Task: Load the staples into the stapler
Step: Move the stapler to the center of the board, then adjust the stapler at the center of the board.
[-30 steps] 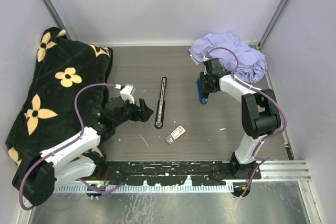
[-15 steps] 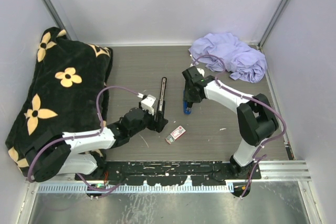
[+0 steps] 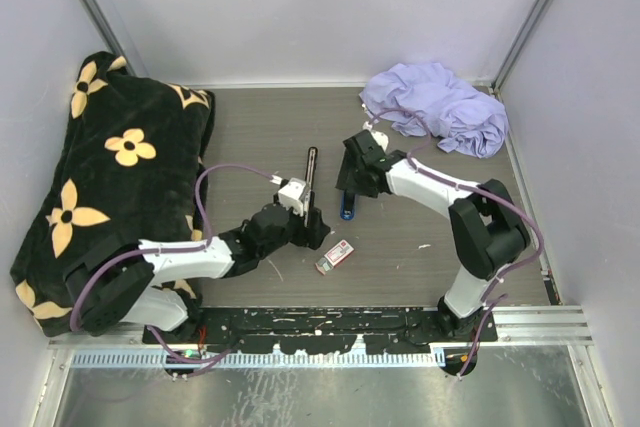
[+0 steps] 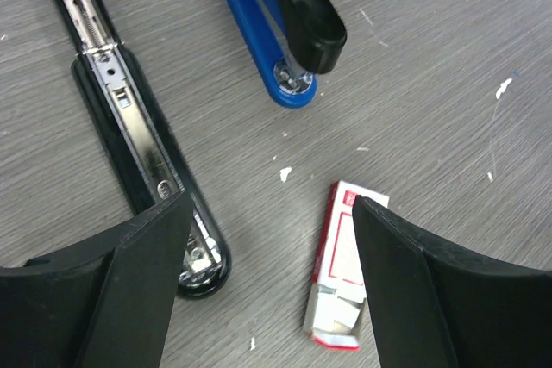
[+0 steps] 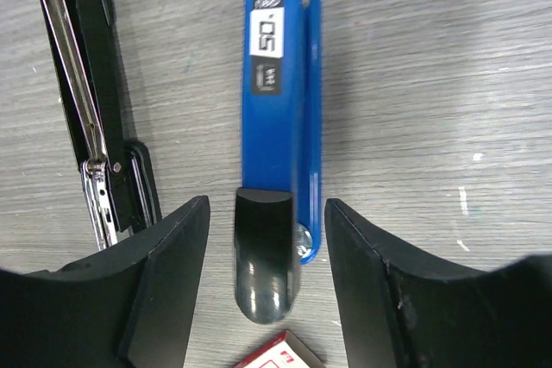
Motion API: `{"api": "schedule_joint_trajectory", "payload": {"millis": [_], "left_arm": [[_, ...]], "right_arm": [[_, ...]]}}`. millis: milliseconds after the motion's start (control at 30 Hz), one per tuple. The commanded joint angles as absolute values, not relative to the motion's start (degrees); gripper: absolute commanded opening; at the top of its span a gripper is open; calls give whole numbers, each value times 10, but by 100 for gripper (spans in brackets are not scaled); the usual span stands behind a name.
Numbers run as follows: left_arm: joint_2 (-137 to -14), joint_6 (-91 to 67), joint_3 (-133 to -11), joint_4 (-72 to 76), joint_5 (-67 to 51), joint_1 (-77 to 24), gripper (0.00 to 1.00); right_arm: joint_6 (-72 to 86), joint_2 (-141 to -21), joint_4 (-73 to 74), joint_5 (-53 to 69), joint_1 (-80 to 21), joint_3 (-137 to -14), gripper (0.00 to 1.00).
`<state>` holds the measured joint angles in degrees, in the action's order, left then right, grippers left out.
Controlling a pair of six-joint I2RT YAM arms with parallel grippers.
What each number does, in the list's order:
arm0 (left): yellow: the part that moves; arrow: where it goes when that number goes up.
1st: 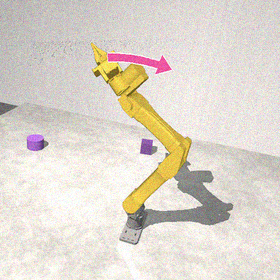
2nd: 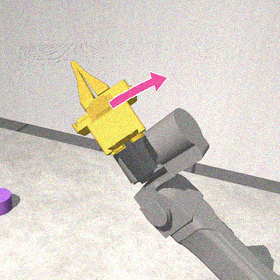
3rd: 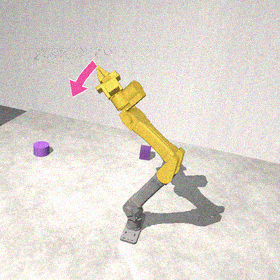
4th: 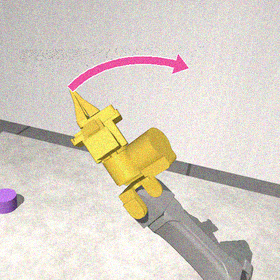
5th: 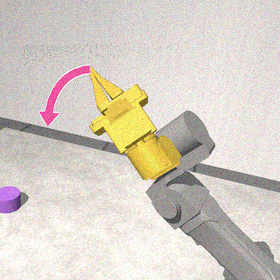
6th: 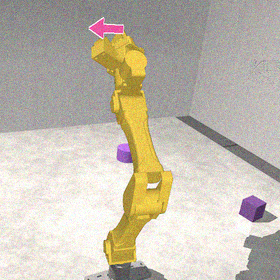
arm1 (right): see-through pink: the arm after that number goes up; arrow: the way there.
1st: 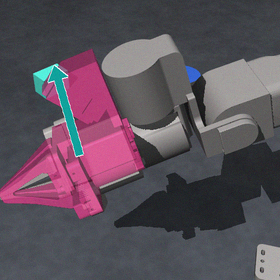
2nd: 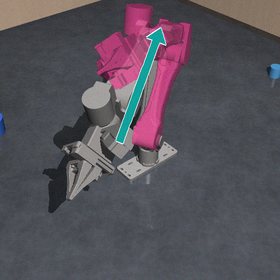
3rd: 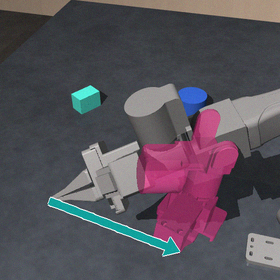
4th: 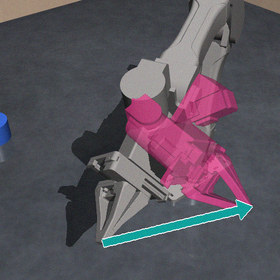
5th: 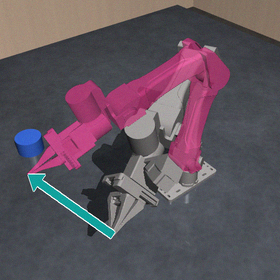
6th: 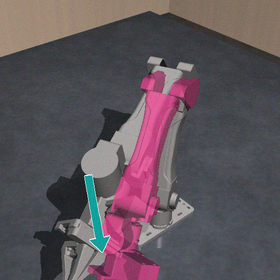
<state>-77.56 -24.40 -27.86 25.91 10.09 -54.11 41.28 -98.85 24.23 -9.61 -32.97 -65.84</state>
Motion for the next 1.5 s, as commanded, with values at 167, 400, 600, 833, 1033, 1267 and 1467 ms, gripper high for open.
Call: {"api": "schedule_joint_trajectory", "payload": {"millis": [167, 400, 600, 833, 1033, 1267, 1467], "left_arm": [[-875, -312, -443, 187, 174, -579, 78], [-1001, -320, -597, 47, 236, -581, 82], [-1065, -308, -667, -15, 277, -581, 83], [-1102, -265, -708, -9, 266, -581, 66], [-1119, -229, -727, -22, 279, -581, 34], [-1078, -123, -651, 81, 180, -581, 27], [-1042, 1, -594, 109, 42, -565, 31]], "right_arm": [[368, -811, 152, -90, -212, -567, 63], [340, -718, 135, -78, -130, -486, 64], [328, -665, 122, -63, -105, -448, 64], [317, -643, 120, -55, -100, -433, 63], [313, -634, 120, -48, -99, -421, 64], [292, -628, 132, -21, -98, -416, 63], [236, -619, 135, 58, -98, -415, 63]]}}
